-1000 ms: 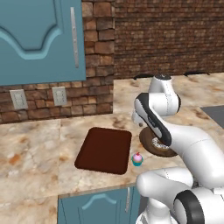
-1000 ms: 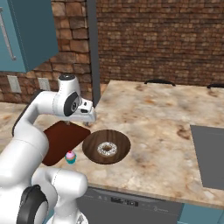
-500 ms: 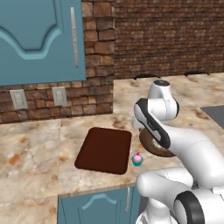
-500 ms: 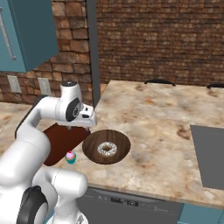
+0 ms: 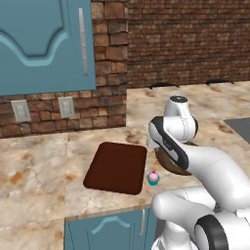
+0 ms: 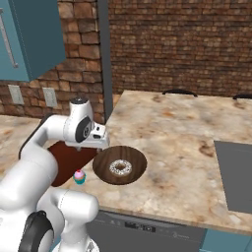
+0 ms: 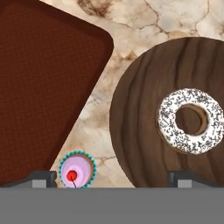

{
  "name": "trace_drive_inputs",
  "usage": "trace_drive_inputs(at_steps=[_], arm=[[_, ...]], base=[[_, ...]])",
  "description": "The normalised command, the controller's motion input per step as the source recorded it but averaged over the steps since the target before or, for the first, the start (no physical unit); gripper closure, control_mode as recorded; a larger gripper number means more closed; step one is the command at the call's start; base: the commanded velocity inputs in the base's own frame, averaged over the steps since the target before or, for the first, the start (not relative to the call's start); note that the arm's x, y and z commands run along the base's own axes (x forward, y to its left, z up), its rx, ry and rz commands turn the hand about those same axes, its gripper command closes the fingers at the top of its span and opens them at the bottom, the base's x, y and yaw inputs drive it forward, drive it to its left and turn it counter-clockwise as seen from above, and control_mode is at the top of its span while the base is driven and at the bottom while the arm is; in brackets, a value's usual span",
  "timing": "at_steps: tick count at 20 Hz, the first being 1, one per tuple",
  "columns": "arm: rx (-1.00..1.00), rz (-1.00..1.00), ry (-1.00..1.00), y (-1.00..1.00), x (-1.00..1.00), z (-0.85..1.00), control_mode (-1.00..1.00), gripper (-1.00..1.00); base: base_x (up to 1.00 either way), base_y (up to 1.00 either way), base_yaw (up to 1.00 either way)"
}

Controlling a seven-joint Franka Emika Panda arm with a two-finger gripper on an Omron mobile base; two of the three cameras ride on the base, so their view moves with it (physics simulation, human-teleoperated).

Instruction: Place the bowl with donut and the cupcake onto the tray.

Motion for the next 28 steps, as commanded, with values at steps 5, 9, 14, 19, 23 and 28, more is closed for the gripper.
trace_drive_inputs(at_steps=[5,9,14,19,23,28], arm=[[0.00,0.00,0.01,0.00,0.00,-0.20,-1.00,-1.00],[0.00,0.00,0.02,0.00,0.00,-0.19,-1.00,-1.00],[0.00,0.00,0.01,0.00,0.00,-0.20,-1.00,-1.00],[0.00,0.00,0.00,0.00,0.00,-0.20,-1.00,-1.00],[0.00,0.00,0.01,0.00,0.00,-0.18,-1.00,-1.00],[0.00,0.00,0.01,0.00,0.00,-0.16,-1.00,-1.00]], base=[[0.00,0.00,0.00],[0.00,0.00,0.00],[0.00,0.00,0.00],[0.00,0.00,0.00],[0.00,0.00,0.00],[0.00,0.00,0.00]])
